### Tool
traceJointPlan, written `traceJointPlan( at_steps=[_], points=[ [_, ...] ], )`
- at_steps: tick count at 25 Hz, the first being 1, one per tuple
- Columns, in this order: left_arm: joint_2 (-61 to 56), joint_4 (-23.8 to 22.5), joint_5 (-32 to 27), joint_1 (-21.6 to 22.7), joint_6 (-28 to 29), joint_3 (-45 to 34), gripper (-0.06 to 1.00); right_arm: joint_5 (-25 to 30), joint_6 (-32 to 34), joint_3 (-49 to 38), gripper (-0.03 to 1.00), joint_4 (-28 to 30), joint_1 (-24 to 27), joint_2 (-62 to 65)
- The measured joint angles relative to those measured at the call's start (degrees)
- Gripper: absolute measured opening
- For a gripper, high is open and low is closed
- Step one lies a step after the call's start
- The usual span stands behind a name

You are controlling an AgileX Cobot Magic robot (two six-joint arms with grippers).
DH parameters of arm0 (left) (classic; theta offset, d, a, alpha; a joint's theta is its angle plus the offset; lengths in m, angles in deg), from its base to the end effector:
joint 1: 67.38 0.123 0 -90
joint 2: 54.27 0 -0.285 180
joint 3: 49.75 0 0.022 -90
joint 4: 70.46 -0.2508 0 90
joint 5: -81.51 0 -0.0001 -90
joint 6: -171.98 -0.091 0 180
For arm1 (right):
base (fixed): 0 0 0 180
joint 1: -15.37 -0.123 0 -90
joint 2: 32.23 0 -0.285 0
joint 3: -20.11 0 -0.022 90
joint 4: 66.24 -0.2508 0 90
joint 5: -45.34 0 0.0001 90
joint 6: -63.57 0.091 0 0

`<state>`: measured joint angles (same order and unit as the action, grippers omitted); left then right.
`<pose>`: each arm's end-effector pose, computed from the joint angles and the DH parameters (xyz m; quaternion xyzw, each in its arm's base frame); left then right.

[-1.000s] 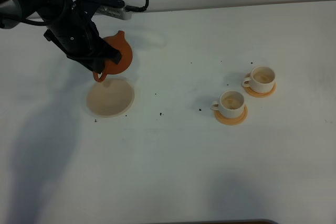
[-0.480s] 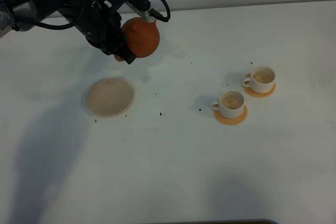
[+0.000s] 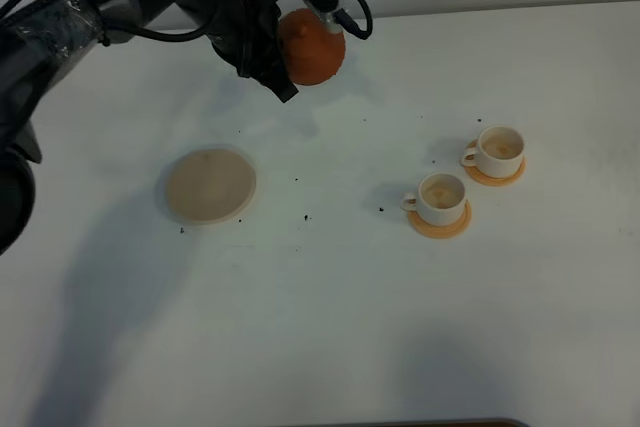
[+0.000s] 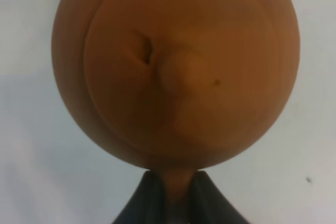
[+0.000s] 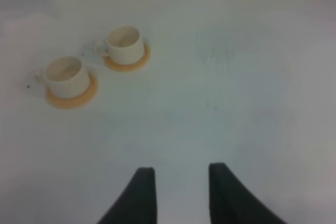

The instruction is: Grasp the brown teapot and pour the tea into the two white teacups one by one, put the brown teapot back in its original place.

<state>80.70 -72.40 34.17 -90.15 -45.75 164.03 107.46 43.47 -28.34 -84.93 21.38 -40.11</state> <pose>0.4611 -0.1911 0.2199 0.4914 0.8275 0.0503 0.2669 -0.0054 0.0265 0.2795 -0.1121 0.8404 0.0439 0.5285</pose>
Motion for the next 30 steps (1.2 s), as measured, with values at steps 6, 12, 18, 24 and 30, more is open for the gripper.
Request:
traceJointPlan(
  at_steps=[6, 12, 18, 24, 30],
  points=[
    [4.5, -0.2, 0.9, -1.4, -4.0, 5.3, 0.11, 0.0, 0.0, 0.0, 0.24, -0.3, 0.0, 0.0],
    [6.2, -0.4, 6.6, -2.3, -8.7, 5.8, 0.11, 0.0, 0.0, 0.0, 0.24, -0.5, 0.0, 0.0],
    [8.0, 0.7, 12.4, -4.8, -14.9, 5.8, 0.11, 0.0, 0.0, 0.0, 0.24, -0.5, 0.0, 0.0],
    [10.5, 1.9, 13.7, -6.9, -19.1, 5.8, 0.11, 0.0, 0.0, 0.0, 0.24, -0.8, 0.0, 0.0],
    [12.6, 1.9, 15.1, -8.8, -22.8, 6.5, 0.11, 0.0, 0.0, 0.0, 0.24, -1.2, 0.0, 0.0]
  ],
)
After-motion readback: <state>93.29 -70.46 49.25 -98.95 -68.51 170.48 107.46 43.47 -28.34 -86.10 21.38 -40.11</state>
